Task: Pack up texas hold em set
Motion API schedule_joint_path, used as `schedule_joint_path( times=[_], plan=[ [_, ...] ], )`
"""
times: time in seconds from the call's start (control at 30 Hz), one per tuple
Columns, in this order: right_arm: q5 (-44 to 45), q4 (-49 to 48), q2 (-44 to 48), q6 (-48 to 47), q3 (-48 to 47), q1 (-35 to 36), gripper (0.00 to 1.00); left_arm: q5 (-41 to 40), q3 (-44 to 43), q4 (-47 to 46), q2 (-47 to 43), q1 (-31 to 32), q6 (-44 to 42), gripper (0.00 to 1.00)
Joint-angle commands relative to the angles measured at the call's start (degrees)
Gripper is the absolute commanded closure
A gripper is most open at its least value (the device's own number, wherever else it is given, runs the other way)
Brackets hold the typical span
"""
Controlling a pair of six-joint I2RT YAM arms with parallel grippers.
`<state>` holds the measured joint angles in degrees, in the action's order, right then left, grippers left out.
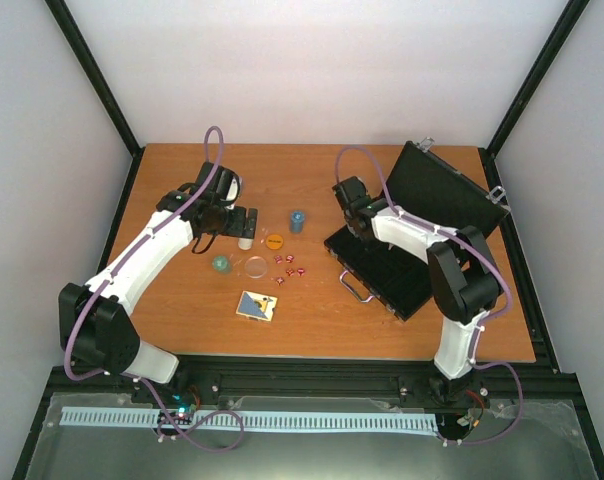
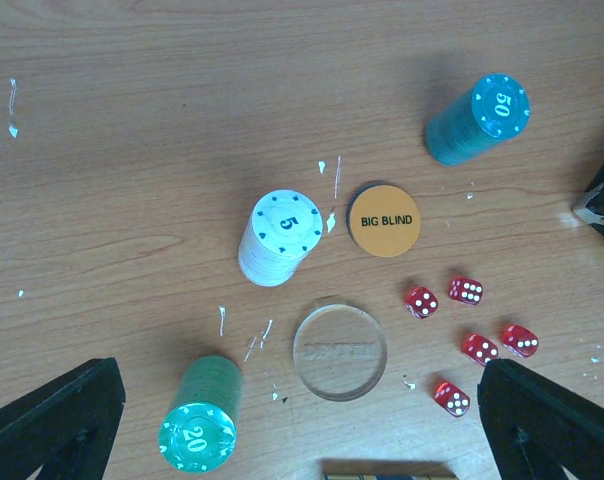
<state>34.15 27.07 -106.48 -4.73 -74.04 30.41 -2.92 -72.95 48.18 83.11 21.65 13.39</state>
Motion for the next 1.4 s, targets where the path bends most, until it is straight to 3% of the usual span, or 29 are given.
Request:
schedule_joint_path(
  times=[0.0, 0.13, 0.2, 0.4, 0.6, 0.97, 1.17, 1.37],
  plan=[
    [4.67, -7.13, -2.29, -2.48, -0.04, 0.13, 0.97, 0.41, -0.28, -0.82, -0.54, 0.24, 0.73, 0.0],
    [4.21, -7.19, -4.41, -2.46, -0.62, -0.05, 0.93, 0.18, 0.0, -0.81, -0.26, 0.24, 0.59, 0.0],
    [4.05, -6.52, -5.23, -1.94, -0.97, -0.21, 0.85, 0.14, 0.01, -0.79, -0.09, 0.24, 0.57, 0.0],
    [1.3, -6.33, -5.48, -1.42, -0.22, -0.44, 0.47, 0.89, -0.08, -0.9, 0.37, 0.24, 0.02, 0.0],
    [-1.98, -5.93, -3.77, -1.13, 0.01, -0.44, 0.34, 1.25, -0.27, -0.99, 0.64, 0.24, 0.06, 0.0],
    [-18.2, 3.24, 4.36, 2.4, -4.45, -0.44, 0.23, 1.18, 0.0, -0.9, 0.36, 0.24, -0.03, 0.0],
    [-16.53, 8.43, -1.87, 6.36, -10.96, -3.46, 0.22, 1.76, -0.18, -0.9, 0.4, 0.24, 0.21, 0.0],
    [-22.34, 9.2, -8.58, 7.64, -15.72, -8.1, 0.24, 1.21, 0.09, -0.73, 0.31, 0.24, -0.06, 0.0]
  ],
)
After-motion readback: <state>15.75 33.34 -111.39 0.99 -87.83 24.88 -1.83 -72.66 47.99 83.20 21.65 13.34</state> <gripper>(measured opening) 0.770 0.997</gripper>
